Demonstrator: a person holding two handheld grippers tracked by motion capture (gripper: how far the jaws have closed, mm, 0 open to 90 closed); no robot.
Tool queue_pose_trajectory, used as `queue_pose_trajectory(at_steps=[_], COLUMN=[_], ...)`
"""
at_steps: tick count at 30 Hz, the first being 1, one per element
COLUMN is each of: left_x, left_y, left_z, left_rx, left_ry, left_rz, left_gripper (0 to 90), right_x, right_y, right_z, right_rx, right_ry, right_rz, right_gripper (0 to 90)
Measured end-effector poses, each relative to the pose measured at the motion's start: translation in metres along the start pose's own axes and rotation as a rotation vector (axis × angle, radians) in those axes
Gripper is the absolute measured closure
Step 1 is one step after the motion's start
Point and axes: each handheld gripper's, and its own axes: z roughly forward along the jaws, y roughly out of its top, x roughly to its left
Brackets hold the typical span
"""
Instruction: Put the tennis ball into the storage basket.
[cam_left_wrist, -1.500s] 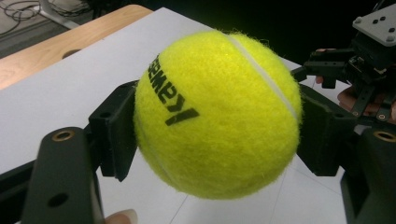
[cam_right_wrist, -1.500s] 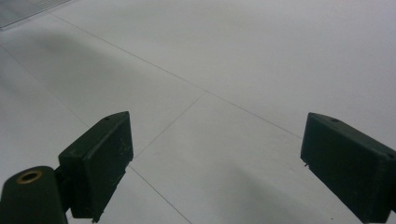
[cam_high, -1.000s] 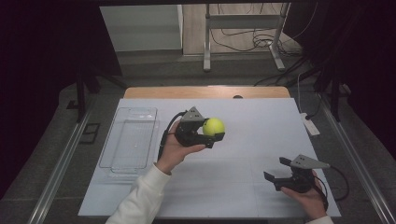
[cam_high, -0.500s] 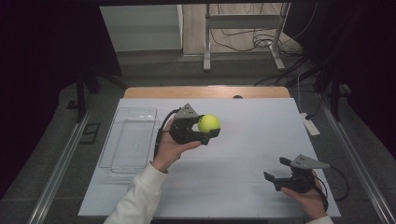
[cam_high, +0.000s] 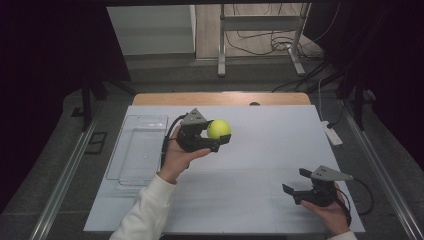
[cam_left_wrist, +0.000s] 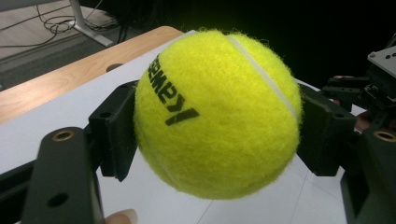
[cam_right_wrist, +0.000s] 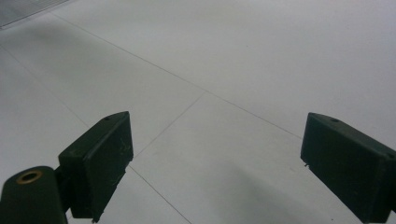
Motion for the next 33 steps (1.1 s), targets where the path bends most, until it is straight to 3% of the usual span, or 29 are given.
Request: queue_pose_trajectory(at_steps=[33], left_x=[0.021], left_y=[0.002], left_z=[-0.023], left_rx=[-0.049], left_ry=[0.072], left_rz=[-0.035], left_gripper=[26.6], right_x=[0.0], right_y=[0.0], right_z=[0.0], right_rx=[0.002], right_ry=[-0.001], right_rz=[-0.002], right_gripper=[9.6])
